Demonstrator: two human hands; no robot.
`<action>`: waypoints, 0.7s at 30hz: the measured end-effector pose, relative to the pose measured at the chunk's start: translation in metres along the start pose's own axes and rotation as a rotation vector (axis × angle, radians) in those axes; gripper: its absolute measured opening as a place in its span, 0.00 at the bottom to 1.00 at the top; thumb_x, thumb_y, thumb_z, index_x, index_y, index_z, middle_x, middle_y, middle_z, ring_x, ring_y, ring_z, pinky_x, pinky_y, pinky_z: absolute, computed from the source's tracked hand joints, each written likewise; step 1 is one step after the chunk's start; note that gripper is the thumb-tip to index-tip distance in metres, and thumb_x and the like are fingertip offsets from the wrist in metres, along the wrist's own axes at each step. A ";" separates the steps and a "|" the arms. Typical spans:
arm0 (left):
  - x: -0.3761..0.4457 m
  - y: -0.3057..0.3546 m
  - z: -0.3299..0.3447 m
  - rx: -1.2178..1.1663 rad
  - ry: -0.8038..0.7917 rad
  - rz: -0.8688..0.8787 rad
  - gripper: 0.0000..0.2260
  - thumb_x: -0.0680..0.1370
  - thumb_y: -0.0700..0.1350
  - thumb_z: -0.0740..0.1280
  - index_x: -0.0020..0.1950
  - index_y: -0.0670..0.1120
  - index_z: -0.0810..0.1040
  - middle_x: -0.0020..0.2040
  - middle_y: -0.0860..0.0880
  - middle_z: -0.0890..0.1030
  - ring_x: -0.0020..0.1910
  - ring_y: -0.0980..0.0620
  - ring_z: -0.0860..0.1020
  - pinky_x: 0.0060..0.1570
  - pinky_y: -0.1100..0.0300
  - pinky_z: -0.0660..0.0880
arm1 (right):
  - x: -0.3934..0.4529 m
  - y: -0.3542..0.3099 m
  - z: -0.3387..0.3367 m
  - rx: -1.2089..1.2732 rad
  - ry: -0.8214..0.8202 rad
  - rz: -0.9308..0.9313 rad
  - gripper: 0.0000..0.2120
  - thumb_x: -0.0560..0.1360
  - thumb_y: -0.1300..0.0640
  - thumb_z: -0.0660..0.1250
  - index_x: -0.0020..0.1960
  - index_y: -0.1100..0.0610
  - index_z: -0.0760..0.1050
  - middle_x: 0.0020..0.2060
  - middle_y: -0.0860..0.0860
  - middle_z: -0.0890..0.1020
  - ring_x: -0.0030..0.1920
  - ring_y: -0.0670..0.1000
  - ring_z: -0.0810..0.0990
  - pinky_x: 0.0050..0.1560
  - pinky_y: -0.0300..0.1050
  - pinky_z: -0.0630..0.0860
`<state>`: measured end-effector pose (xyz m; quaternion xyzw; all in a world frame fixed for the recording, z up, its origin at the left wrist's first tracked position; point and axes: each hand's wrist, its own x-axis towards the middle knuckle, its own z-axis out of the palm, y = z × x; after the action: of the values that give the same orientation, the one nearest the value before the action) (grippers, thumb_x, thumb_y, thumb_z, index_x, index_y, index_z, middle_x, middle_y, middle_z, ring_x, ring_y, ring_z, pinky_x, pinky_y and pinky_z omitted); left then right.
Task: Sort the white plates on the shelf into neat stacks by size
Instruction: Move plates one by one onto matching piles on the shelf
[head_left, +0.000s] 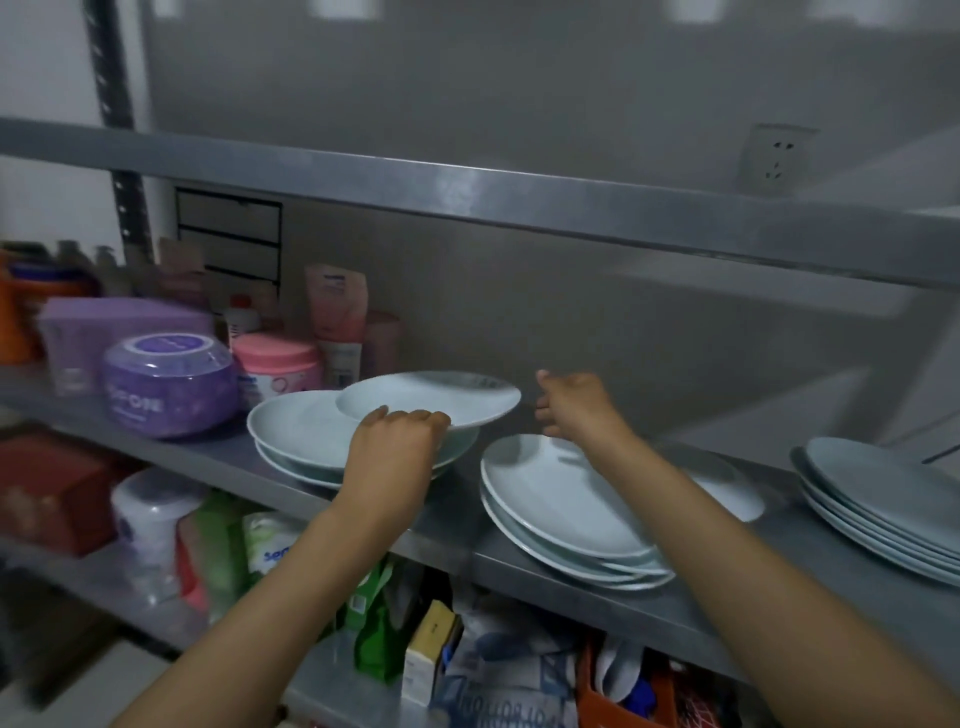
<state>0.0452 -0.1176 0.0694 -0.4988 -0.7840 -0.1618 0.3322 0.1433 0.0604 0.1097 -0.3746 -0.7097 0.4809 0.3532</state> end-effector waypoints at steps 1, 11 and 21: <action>-0.001 -0.003 0.003 0.009 -0.001 -0.009 0.18 0.46 0.33 0.76 0.26 0.47 0.73 0.20 0.50 0.72 0.18 0.47 0.70 0.27 0.63 0.60 | 0.005 0.004 0.000 -0.042 0.038 -0.030 0.14 0.77 0.48 0.64 0.39 0.57 0.73 0.36 0.56 0.77 0.38 0.56 0.79 0.49 0.60 0.79; -0.001 -0.009 0.029 0.113 -0.124 -0.078 0.15 0.64 0.33 0.70 0.35 0.49 0.67 0.26 0.53 0.57 0.28 0.48 0.65 0.34 0.58 0.60 | 0.010 0.026 -0.008 -0.079 0.082 -0.079 0.18 0.65 0.58 0.58 0.45 0.73 0.69 0.34 0.53 0.71 0.39 0.50 0.69 0.38 0.47 0.68; -0.006 -0.008 0.048 -0.010 -0.239 -0.005 0.08 0.68 0.40 0.71 0.34 0.46 0.72 0.30 0.48 0.74 0.26 0.47 0.71 0.28 0.59 0.67 | 0.012 0.041 -0.037 0.001 0.142 -0.069 0.06 0.72 0.63 0.61 0.37 0.59 0.73 0.35 0.55 0.76 0.39 0.52 0.75 0.40 0.50 0.75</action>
<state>0.0224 -0.0974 0.0313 -0.5142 -0.8185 -0.1059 0.2336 0.1772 0.0965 0.0832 -0.3830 -0.6952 0.4407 0.4193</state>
